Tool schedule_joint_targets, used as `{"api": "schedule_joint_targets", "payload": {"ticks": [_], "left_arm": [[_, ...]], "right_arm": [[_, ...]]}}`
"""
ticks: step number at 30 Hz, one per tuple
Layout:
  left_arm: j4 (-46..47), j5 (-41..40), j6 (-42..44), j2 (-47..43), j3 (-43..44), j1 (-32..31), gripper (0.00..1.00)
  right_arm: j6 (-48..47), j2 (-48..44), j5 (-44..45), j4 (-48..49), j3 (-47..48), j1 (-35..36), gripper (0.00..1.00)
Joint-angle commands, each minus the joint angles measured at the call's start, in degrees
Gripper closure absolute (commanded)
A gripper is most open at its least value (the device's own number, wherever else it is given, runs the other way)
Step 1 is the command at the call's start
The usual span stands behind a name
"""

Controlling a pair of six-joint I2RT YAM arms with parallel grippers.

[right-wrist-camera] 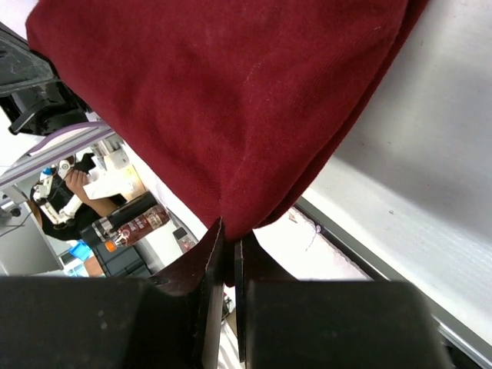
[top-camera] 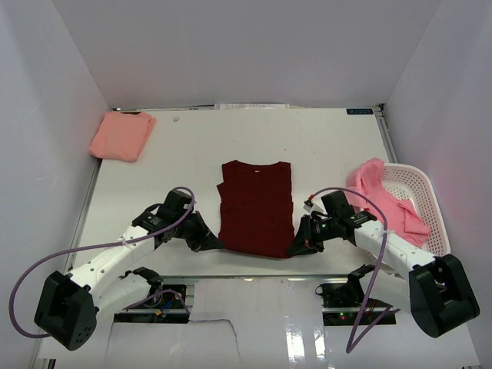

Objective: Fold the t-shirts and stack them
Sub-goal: Fold the long partially folded tshirt into a neat square

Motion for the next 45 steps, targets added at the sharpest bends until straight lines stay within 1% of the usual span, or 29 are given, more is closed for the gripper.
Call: {"api": "schedule_joint_targets", "payload": {"ticks": [1,6,12,14,15,16,17,18,19,20,21,23,24,26,27,31,33,37,40,44,45], "left_arm": [[0.0,1.1,-1.9,-1.4,0.0,-0.3,1.00],[-0.3,1.4,-1.8,-1.6,0.4,-0.3,1.00],[0.3,2.1,-2.7,-2.5,-2.8,-0.4,1.00],[0.7,3.3,-2.8,-2.3,-3.6,-0.4,1.00],[1.0,4.0,-2.8,-2.4,-4.2,-0.4,0.98],[1.0,4.4,-2.7,-2.5,-4.5,-0.4,0.96],[1.0,5.4,-2.5,-2.9,-4.9,-0.4,0.90],[1.0,5.5,-2.1,-3.2,-5.6,-0.4,0.87],[0.9,6.0,-2.0,-4.2,-5.9,-0.4,0.85],[0.9,6.5,-2.0,-4.9,-6.5,-0.4,0.59],[0.8,6.6,-2.4,-6.2,-7.4,-0.4,0.52],[0.3,6.0,-2.8,-7.7,-8.5,-0.4,0.39],[0.2,5.6,-3.0,-8.2,-9.0,-0.4,0.28],[0.3,6.0,-4.1,-9.1,-11.0,-0.4,0.22],[0.4,6.2,-3.9,-9.3,-11.8,-0.4,0.19],[0.0,6.2,-3.6,-10.3,-12.8,-0.4,0.16],[0.1,5.0,-3.8,-10.0,-13.9,-0.4,0.16],[2.6,2.3,-4.6,-9.2,-15.2,-0.4,0.18],[4.0,-0.2,-4.9,-8.8,-15.3,-0.4,0.19],[8.6,-1.0,-6.1,-8.5,-16.7,-0.4,0.19],[9.3,-1.0,-6.7,-8.4,-17.4,-0.4,0.19]], "right_arm": [[1.4,-0.9,-0.5,1.5,0.1,0.4,0.92],[0.8,-0.1,-0.4,0.4,2.3,0.5,0.92],[0.5,1.0,-0.2,1.2,0.9,0.5,0.92],[0.5,1.1,-0.3,1.4,0.8,0.5,0.82],[0.4,0.9,-0.1,0.9,0.7,0.5,0.74],[0.2,0.8,0.0,0.4,0.7,0.5,0.63],[-0.3,0.4,0.0,-0.5,0.8,0.5,0.60],[-0.7,0.4,0.3,-1.1,0.8,0.5,0.55],[-1.0,0.3,0.7,-1.8,0.9,0.5,0.47],[-1.4,0.1,1.1,-2.4,0.9,0.5,0.46],[-1.5,0.1,1.6,-2.5,0.8,0.5,0.41],[-1.4,0.1,1.7,-2.4,-0.3,0.5,0.39],[-1.0,0.0,1.6,-1.9,-0.8,0.5,0.38],[-0.5,-0.5,1.7,-1.8,-2.5,0.6,0.32],[0.3,-1.0,1.8,-1.6,-3.2,0.5,0.31],[1.6,-3.9,2.7,-2.2,-6.5,0.6,0.30],[3.0,-5.3,3.4,-1.6,-9.2,0.6,0.30],[7.2,-6.8,2.9,4.9,-13.6,1.0,0.30],[10.4,-7.8,4.5,7.3,-15.1,1.3,0.30],[16.1,-9.9,5.7,14.7,-17.8,1.4,0.30],[16.9,-10.2,6.7,15.2,-18.0,1.4,0.32]]}}
